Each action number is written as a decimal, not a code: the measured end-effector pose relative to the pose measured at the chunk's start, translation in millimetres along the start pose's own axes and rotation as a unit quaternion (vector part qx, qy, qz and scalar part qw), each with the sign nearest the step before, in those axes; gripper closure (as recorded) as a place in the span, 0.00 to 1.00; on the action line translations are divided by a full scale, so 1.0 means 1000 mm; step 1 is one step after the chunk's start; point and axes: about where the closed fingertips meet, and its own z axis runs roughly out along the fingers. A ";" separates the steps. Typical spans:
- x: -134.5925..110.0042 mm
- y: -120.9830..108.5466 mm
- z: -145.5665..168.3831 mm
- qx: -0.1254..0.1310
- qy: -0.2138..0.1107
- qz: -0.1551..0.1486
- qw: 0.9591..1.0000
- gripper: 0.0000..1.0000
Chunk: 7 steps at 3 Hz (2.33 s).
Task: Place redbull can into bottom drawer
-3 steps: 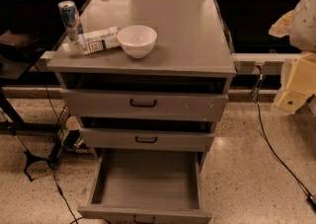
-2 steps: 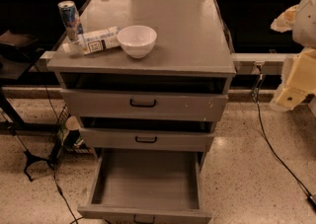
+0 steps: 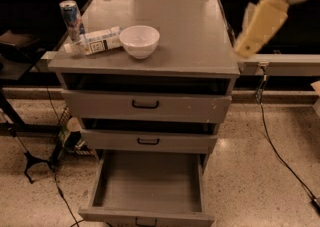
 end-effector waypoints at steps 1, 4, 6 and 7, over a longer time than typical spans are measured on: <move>-0.065 -0.031 0.004 0.005 -0.058 -0.033 0.998 0.00; -0.186 -0.036 0.050 -0.017 -0.134 -0.079 0.988 0.00; -0.187 -0.034 0.074 -0.034 -0.140 -0.055 0.988 0.00; -0.200 -0.032 0.128 -0.048 -0.155 -0.009 0.987 0.00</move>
Offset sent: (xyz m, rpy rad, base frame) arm 0.0811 0.1916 0.0677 0.1894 -0.1034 0.3098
